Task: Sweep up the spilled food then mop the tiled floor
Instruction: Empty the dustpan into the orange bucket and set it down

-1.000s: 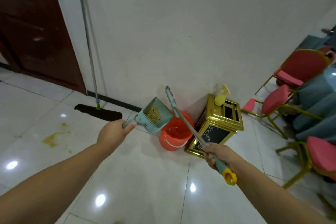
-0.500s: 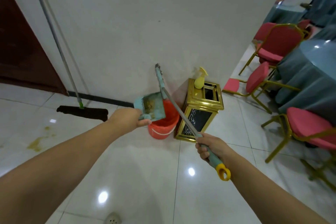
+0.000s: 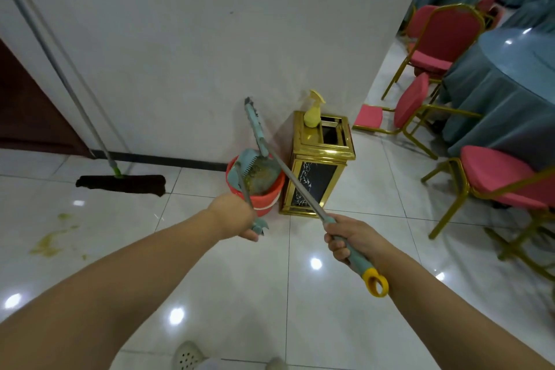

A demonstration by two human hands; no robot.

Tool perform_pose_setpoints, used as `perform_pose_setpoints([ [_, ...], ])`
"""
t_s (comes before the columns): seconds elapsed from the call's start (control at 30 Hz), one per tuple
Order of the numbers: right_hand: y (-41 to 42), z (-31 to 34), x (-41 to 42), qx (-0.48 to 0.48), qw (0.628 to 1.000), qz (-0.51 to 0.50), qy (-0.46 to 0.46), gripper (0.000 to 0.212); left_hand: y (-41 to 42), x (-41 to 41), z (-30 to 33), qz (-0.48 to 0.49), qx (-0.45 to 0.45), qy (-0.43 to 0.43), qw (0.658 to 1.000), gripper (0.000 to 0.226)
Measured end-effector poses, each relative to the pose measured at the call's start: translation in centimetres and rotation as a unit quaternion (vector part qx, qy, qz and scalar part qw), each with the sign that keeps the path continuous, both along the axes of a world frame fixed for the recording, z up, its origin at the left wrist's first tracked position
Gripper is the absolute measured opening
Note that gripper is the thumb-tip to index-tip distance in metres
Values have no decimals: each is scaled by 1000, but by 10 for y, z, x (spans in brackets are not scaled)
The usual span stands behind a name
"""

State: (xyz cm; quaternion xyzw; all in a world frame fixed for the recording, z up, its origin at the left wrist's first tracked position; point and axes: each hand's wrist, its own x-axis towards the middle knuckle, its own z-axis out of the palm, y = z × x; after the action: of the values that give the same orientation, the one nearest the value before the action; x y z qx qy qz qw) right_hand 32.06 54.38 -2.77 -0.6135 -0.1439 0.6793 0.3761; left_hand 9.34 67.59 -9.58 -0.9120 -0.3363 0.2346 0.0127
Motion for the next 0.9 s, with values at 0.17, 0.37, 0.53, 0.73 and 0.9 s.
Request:
perform_pose_setpoints([
  [0.17,-3,1,5,0,1000,-6,-5,16,14,-7,-3,-31,-5,38,999,46],
  [0.37,-1,5,9,1,1000,-4,-18,24,17,-14,-11,-71,-11,59,996,39],
  [0.53,3,9,11,3,1000,-5,-13,27,16,-13,-11,-73,-25,63,995,35],
  [0.73,6,12,9,7,1000,-12,20,25,7,-10,-6,-92,-31,85,992,34],
  [0.9,5,13,5,14,999,-13,42,21,2,-6,-1,-103,-45,113,987,33],
])
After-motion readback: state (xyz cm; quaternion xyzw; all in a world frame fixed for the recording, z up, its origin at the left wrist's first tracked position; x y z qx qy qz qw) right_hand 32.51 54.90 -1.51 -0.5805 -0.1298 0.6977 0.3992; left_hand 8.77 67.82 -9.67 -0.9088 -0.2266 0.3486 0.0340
